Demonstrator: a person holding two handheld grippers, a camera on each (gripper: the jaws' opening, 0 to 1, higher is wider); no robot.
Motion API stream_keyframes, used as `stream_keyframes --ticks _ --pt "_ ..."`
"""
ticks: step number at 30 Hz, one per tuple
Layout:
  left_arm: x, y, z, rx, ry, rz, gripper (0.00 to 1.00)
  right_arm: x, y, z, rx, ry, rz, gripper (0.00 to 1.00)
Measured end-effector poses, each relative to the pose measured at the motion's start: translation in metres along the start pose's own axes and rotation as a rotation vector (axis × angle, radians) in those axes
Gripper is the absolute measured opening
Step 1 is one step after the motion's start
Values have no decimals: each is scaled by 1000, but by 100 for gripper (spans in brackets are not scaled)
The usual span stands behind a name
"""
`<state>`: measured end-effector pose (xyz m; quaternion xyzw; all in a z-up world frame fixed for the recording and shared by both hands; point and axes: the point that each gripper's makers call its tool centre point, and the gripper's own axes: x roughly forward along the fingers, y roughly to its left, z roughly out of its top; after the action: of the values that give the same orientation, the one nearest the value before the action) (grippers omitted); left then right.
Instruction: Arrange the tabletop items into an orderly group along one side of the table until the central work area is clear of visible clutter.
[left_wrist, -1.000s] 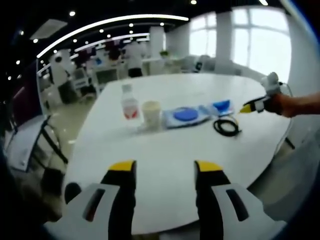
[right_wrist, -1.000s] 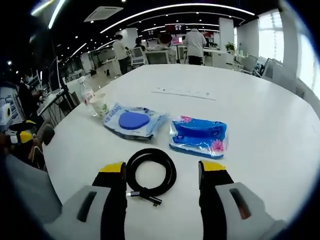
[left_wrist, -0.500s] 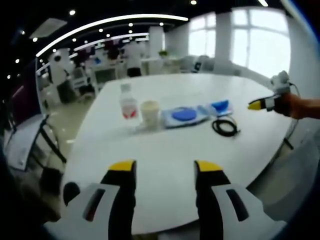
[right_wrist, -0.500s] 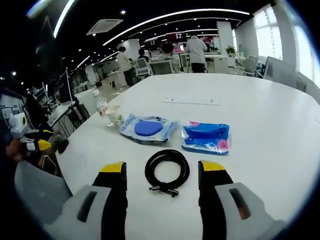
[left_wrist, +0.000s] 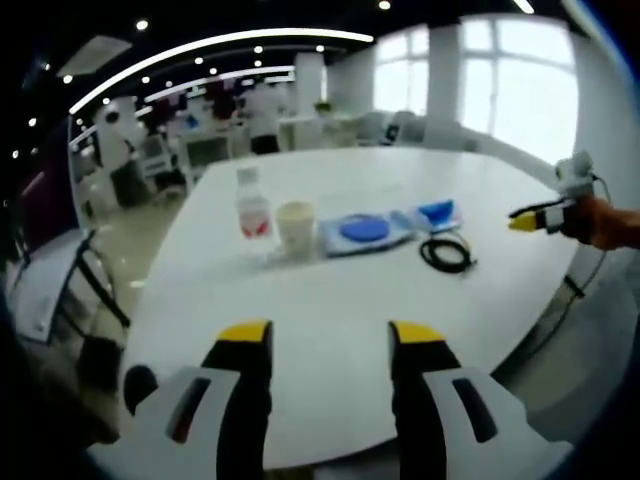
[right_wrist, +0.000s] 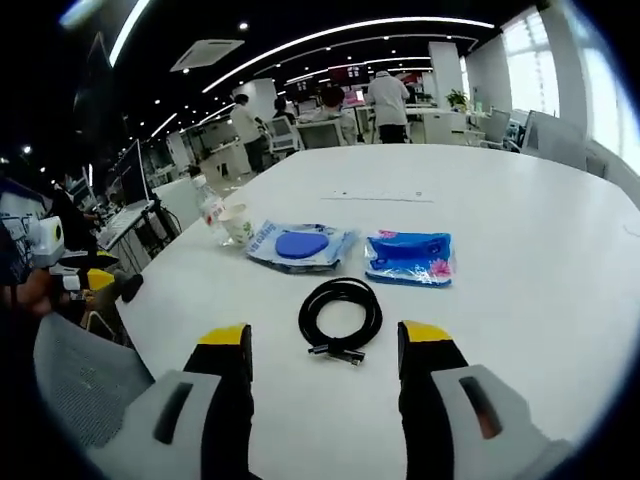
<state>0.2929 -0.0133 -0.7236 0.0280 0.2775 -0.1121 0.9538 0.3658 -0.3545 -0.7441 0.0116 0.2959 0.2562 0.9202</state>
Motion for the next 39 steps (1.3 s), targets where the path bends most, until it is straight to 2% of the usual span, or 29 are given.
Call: stream_keyframes --ticks 12,16,22,31,39 --pt "1 -5 0 -3 -4 -29 45 -14 26 -20 -38 -2 -4 61" --pt "1 -6 -1 0 1 -32 46 -11 24 -14 -72 -1 -7 63" --pt "1 -5 -1 -6 0 -31 47 -11 18 -19 -78 10 -17 65" --pt "0 -4 0 -28 -10 -36 50 -20 12 -16 -65 -21 -41 68" --pt "1 -4 0 -47 -11 -43 52 -23 12 -19 -66 -18 -56 70"
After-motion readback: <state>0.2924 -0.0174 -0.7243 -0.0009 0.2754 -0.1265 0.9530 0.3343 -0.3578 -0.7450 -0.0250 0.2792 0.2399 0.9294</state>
